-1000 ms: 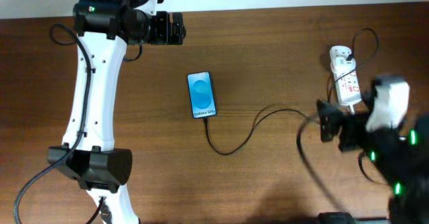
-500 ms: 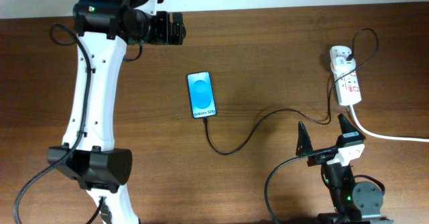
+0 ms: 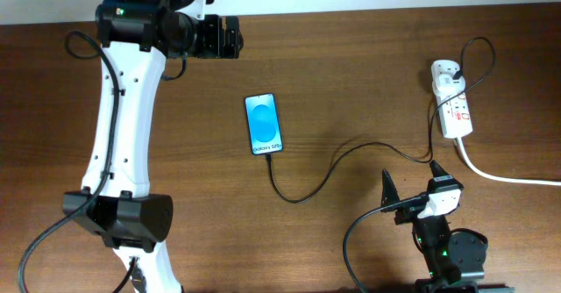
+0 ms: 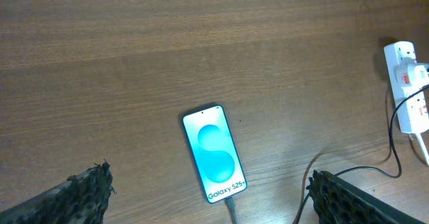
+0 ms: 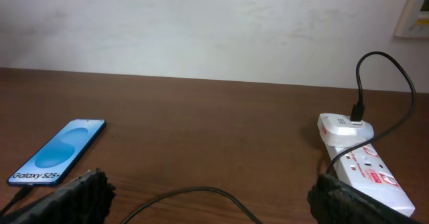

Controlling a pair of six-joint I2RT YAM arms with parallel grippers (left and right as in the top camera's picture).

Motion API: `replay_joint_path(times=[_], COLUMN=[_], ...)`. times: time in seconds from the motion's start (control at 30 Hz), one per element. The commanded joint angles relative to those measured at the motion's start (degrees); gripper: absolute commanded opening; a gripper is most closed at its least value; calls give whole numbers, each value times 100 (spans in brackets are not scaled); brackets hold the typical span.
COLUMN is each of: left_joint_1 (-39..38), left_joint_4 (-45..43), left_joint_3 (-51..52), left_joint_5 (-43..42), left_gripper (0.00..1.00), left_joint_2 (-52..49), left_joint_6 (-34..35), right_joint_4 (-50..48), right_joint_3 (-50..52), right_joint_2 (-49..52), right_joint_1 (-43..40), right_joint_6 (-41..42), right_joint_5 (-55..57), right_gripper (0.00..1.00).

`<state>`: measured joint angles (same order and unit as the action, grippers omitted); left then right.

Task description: Plug charger to phone and switch on socket

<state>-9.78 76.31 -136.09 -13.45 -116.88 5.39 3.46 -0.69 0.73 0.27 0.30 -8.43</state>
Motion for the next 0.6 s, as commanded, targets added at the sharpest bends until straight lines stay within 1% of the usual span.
replay_joint_path(times=[0.0,0.33,0.4,0.47,0.5,0.53,0.57], left_joint_1=[-7,-7,-17,-17,-17,-17,-15], left_joint_4=[-11,-11,90,-238,-1113,-1696,-2437], left_joint_3=[-46,-31,304,1180,2376,3152,4229], left_joint_5=[-24,-22,157,352,433,439,450], left_gripper=[99,99,99,99,99,99,99], left_joint_2=[39,37,426,1029,1720,2188,2822], left_joint_6=[-35,-35,-35,-37,-181,-251,-269], right_joint_4=[22,22,22,22,22,22,22], right_joint_3=[37,37,37,37,37,37,37], right_joint_2=[-52,-55,-55,-55,-55,-52,-55], right_joint_1=[48,48,48,48,48,48,48], right_joint_6=[76,79,76,76,76,76,76], right_joint_5=[-33,-33,-33,-33,-33,-33,-33], right_gripper=[98,98,98,98,99,98,98])
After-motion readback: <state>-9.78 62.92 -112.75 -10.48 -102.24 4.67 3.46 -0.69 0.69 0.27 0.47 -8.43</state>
